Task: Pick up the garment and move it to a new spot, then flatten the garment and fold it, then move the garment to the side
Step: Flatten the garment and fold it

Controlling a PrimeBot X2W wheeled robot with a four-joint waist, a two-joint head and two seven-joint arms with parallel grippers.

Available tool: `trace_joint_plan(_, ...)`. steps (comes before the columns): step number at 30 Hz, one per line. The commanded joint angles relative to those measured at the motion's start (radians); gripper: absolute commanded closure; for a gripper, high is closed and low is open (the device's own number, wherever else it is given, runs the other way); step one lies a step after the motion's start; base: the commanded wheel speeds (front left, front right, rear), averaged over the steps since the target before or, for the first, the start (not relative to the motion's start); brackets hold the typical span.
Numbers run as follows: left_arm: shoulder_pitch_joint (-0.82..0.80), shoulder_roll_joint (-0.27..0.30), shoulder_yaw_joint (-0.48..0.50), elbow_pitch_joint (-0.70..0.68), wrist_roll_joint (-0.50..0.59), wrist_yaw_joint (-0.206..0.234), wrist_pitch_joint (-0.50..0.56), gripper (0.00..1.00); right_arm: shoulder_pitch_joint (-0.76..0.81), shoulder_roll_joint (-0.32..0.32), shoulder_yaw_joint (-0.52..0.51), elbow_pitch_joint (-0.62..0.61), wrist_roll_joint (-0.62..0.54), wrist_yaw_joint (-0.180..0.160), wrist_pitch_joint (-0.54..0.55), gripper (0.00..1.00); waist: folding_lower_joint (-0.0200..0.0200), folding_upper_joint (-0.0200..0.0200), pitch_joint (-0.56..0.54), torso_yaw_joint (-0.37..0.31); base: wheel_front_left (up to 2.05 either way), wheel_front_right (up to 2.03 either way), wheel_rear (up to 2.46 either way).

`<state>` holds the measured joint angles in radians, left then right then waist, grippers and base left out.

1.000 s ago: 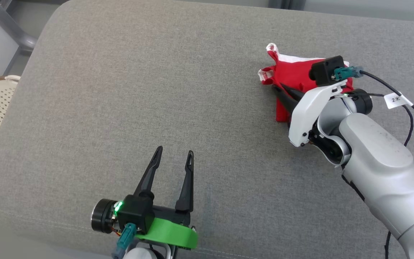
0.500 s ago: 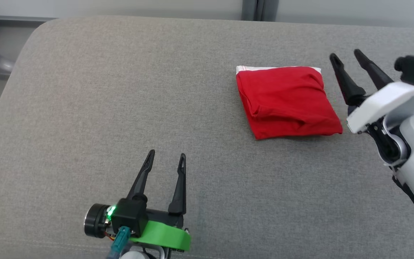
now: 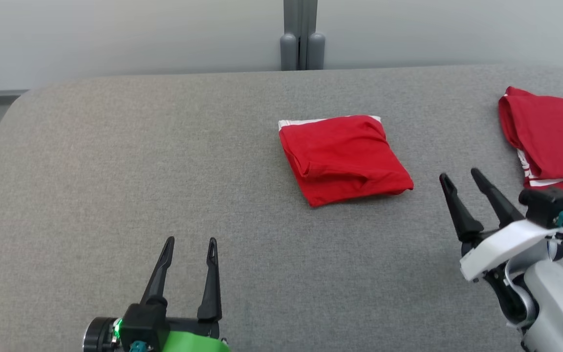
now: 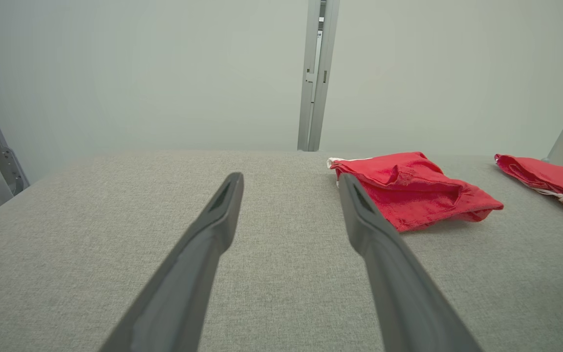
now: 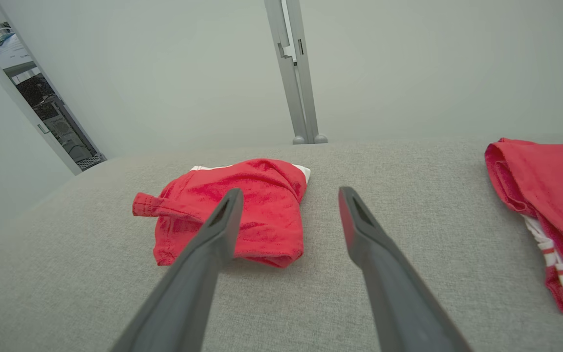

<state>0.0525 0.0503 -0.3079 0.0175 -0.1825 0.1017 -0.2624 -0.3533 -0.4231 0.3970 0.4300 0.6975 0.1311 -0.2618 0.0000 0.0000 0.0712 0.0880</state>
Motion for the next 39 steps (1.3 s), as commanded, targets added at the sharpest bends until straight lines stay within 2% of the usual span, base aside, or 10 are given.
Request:
trace_joint_plan(1,0.030,0.004,0.013,-0.005,0.002,-0.001,-0.003,0.00,0.045,0.017,-0.022,-0.023,-0.029,-0.001,-0.003,0.00,0.0000,0.0000,-0.045,-0.040,0.00,0.00,0.00)
trace_joint_plan(11,0.122,0.002,0.099,-0.053,0.010,-0.021,-0.003,0.00,0.260,0.148,-0.168,-0.185,-0.250,-0.001,-0.003,0.00,0.0000,0.0000,-0.095,-0.102,0.00,0.00,0.00)
trace_joint_plan(18,0.165,0.002,0.137,-0.088,0.023,-0.020,-0.003,0.00,0.364,0.219,-0.226,-0.273,-0.378,-0.001,-0.003,0.00,0.0000,0.0000,-0.125,-0.118,0.00,0.00,0.00)
trace_joint_plan(26,0.189,0.001,0.143,-0.085,0.033,-0.019,-0.003,0.00,0.417,0.269,-0.231,-0.302,-0.439,-0.001,-0.003,0.00,0.0000,0.0000,-0.139,-0.119,0.00,0.00,0.00)
trace_joint_plan(39,0.182,0.001,0.138,-0.069,0.042,-0.024,-0.003,0.00,0.422,0.282,-0.243,-0.304,-0.453,-0.001,-0.003,0.00,0.0000,0.0000,-0.136,-0.112,0.00,0.00,0.00)
